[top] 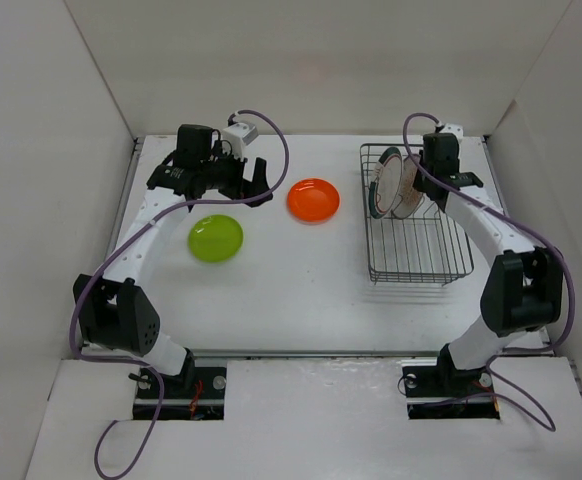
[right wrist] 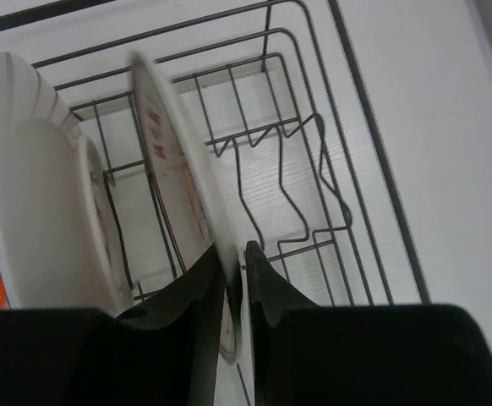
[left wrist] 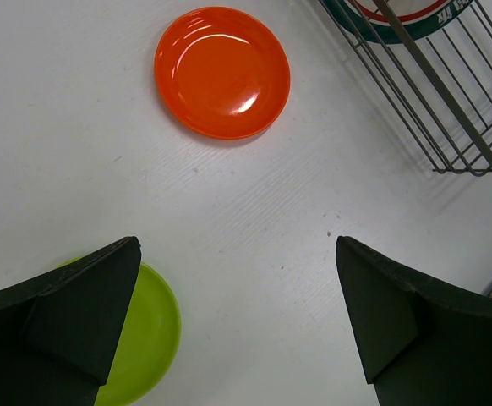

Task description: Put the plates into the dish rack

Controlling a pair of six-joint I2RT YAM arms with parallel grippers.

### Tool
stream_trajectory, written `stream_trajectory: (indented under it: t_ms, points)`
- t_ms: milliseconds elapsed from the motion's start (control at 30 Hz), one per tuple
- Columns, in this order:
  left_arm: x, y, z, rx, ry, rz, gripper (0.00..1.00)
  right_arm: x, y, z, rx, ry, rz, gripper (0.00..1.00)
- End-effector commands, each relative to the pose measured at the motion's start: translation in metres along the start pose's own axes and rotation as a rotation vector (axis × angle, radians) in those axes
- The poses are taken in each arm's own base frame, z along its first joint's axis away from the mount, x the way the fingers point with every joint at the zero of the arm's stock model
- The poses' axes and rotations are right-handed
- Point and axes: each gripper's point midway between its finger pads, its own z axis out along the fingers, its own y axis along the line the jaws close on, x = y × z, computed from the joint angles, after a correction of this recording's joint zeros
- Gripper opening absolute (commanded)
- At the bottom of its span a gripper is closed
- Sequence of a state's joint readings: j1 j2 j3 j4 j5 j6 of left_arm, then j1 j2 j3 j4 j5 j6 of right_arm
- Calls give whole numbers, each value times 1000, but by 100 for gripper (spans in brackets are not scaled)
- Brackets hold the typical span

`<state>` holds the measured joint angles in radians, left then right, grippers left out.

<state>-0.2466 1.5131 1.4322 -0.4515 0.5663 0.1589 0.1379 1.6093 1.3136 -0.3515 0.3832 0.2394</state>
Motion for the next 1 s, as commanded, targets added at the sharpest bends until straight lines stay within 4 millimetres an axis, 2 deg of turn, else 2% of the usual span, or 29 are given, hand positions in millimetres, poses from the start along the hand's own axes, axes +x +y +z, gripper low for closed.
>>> stream_trajectory:
  t_ms: [0, 200, 233, 267, 300, 333, 367, 400, 433, 467, 533, 567, 600, 633, 667, 700, 733, 767, 800, 833, 867, 900, 933, 967]
  points:
    - [-6, -2, -6, 4, -34, 19, 100, -20, 6, 5, -23, -72, 32, 22]
    - [-2, -1, -3, 5, -18, 18, 100, -15, 9, 12, -32, -59, 19, 24]
    - [2, 1, -2, -3, -9, 14, 100, -20, 7, 7, -27, -75, 24, 26]
    - [-1, 4, -2, -16, -17, 19, 100, -21, 4, 4, -17, -78, 25, 37]
    - [-1, 3, -2, -16, -17, 7, 100, -23, 3, 0, -17, -79, 25, 41]
    - [0, 6, 3, -16, -16, 6, 100, -36, 0, -9, -14, -115, 40, 45]
    - [3, 9, 7, -24, -3, -1, 100, -39, -4, -13, 0, -121, 42, 48]
    - [6, 11, 11, -24, -1, -16, 100, -40, -7, -18, 13, -123, 42, 58]
    - [13, 15, 19, -22, 22, -29, 100, -55, -10, -30, 13, -159, 58, 59]
    - [14, 15, 24, -11, 25, -41, 100, -61, -13, -36, 19, -171, 63, 59]
    - [22, 21, 35, -9, 47, -54, 100, -74, -23, -49, 41, -189, 76, 70]
    - [31, 24, 47, 7, 74, -79, 100, -83, -28, -60, 54, -215, 88, 71]
    - [28, 27, 51, 7, 73, -79, 100, -82, -32, -65, 64, -210, 85, 75]
    - [28, 30, 56, 7, 79, -82, 100, -89, -35, -73, 69, -229, 95, 77]
    - [37, 36, 68, 10, 108, -99, 100, -97, -38, -85, 61, -259, 109, 81]
    - [38, 32, 76, 33, 118, -98, 100, -99, -41, -93, 58, -270, 114, 81]
    - [29, 28, 82, 49, 109, -97, 100, -104, -39, -102, 31, -286, 120, 84]
    - [28, 30, 88, 60, 111, -100, 100, -96, -38, -103, 12, -274, 114, 84]
    - [39, 33, 102, 81, 148, -135, 100, -100, -38, -119, -23, -301, 134, 84]
    - [39, 27, 110, 119, 154, -136, 100, -98, -27, -128, -106, -305, 129, 84]
    - [30, 29, 116, 128, 146, -146, 100, -100, -20, -136, -164, -329, 133, 84]
    - [31, 30, 123, 141, 157, -154, 100, -94, -17, -151, -226, -351, 121, 84]
    - [49, 34, 140, 165, 209, -203, 100, -92, -12, -161, -281, -367, 107, 84]
    - [53, 38, 148, 166, 223, -213, 100, -86, 3, -175, -374, -379, 90, 82]
